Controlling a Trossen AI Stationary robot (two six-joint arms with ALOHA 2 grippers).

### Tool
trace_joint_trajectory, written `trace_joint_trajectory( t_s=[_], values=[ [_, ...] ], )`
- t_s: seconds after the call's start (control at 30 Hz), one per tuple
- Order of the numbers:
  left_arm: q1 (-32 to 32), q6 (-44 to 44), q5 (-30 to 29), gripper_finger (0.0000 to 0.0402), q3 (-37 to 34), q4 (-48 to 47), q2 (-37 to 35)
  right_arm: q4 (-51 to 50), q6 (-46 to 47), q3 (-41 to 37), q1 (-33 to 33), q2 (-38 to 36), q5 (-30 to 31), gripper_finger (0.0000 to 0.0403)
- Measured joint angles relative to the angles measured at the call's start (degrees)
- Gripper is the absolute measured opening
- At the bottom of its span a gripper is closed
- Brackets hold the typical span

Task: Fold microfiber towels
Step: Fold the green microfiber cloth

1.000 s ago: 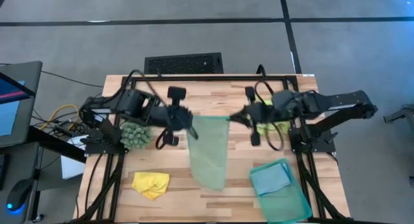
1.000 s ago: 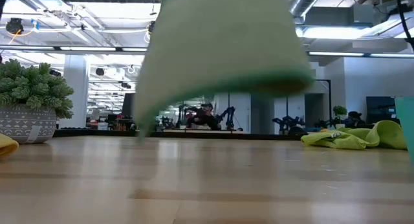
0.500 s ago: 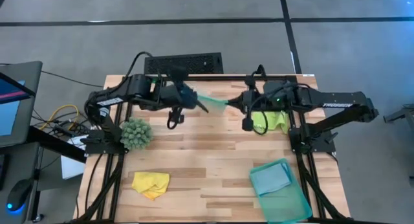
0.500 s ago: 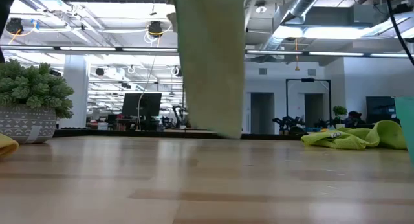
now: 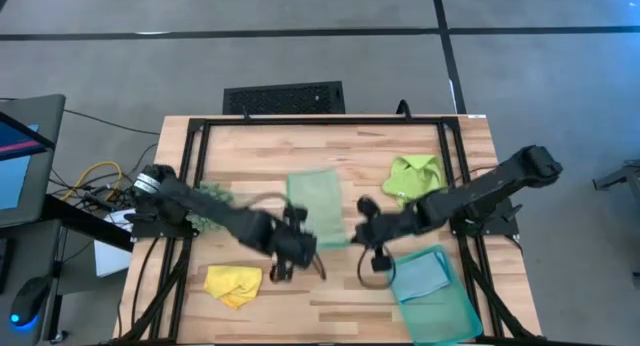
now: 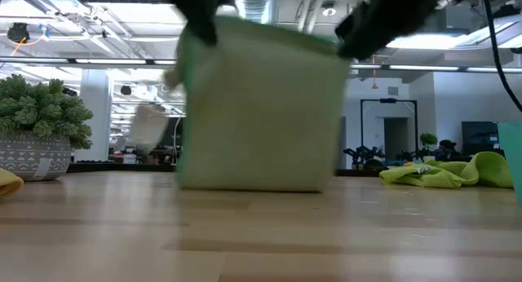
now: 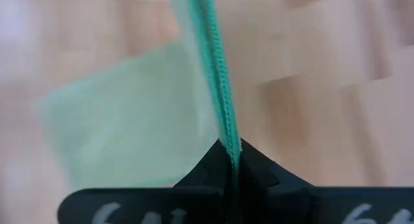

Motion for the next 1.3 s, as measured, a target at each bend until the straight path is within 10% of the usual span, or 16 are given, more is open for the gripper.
trace_joint_trajectory(
  t_s=[0.4, 0.9, 1.3],
  values=[
    [-11.7, -13.4, 9.3, 0.0000, -18.1, 40.7, 0.1, 11.8, -3.8, -0.9, 11.4, 10.6, -10.7, 0.0025],
    [-2.3, -13.5, 1.1, 0.0000, -18.2, 12.7, -0.3, 13.3, -5.5, -1.1, -10.7, 10.8, -4.9, 0.0018],
    [14.2, 2.1, 11.2, 0.0000, -18.2, 8.0, -1.1, 13.3, -8.8, -1.1, -22.6, 10.8, -10.5, 0.0019]
  ],
)
